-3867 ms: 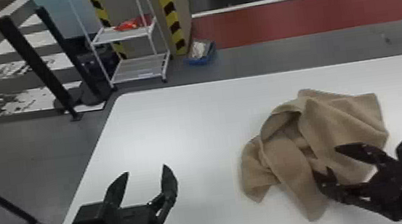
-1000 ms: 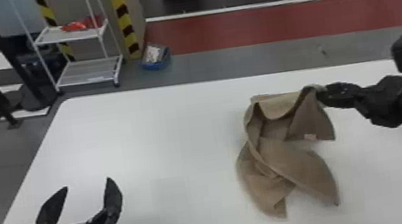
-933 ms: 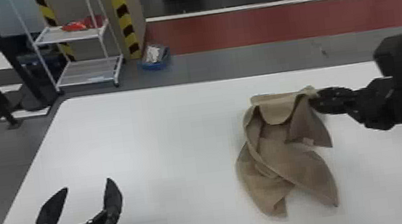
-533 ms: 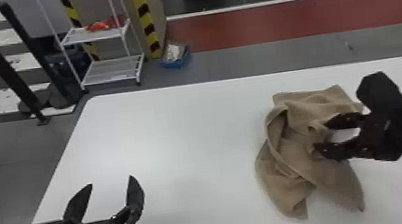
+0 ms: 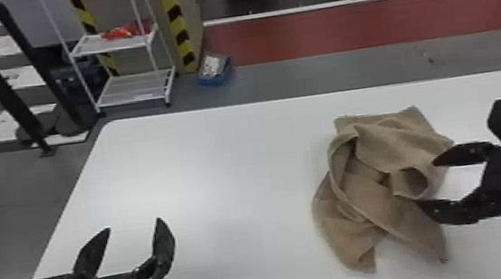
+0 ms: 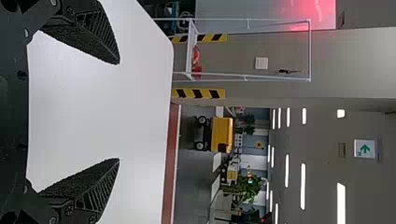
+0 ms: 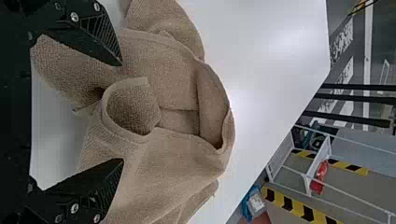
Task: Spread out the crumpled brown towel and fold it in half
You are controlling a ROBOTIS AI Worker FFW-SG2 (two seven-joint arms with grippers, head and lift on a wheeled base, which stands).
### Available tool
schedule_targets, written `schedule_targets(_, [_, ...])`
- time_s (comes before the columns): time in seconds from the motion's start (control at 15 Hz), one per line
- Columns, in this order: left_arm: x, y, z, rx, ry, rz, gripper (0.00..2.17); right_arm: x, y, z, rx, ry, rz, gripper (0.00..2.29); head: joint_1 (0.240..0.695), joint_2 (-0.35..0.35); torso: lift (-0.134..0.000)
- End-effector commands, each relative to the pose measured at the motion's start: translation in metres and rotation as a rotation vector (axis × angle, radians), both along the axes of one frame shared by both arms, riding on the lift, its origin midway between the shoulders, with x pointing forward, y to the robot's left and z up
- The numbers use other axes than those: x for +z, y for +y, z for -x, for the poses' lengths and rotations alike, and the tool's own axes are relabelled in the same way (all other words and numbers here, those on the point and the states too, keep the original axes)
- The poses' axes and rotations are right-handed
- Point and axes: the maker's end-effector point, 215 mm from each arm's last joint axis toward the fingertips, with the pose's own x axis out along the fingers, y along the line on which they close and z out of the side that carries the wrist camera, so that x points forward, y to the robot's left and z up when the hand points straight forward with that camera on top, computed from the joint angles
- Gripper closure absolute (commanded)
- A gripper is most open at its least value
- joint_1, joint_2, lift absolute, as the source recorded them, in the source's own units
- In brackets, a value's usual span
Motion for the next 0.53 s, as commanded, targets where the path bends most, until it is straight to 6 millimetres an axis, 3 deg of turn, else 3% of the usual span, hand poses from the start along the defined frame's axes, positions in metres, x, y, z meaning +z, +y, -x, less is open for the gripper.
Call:
schedule_targets(0.0, [0.000, 0.001, -0.001, 0.001, 0.000, 0.001, 0.15, 0.004, -0.004, 0.003, 0.007, 0.007, -0.009, 0.19, 0.695, 0.090, -0.123])
schedule_targets(0.13, [0.001, 0.003, 0.000, 0.000, 0.001, -0.003, 0.15, 0.007, -0.006, 0.011, 0.031, 0.013, -0.010, 0.22, 0.695, 0.088, -0.123])
schedule_targets(0.47, [0.001, 0.003, 0.001, -0.002, 0.001, -0.004, 0.15, -0.003, -0.048, 0.018, 0.009, 0.024, 0.062, 0.41, 0.695, 0.066, -0.123])
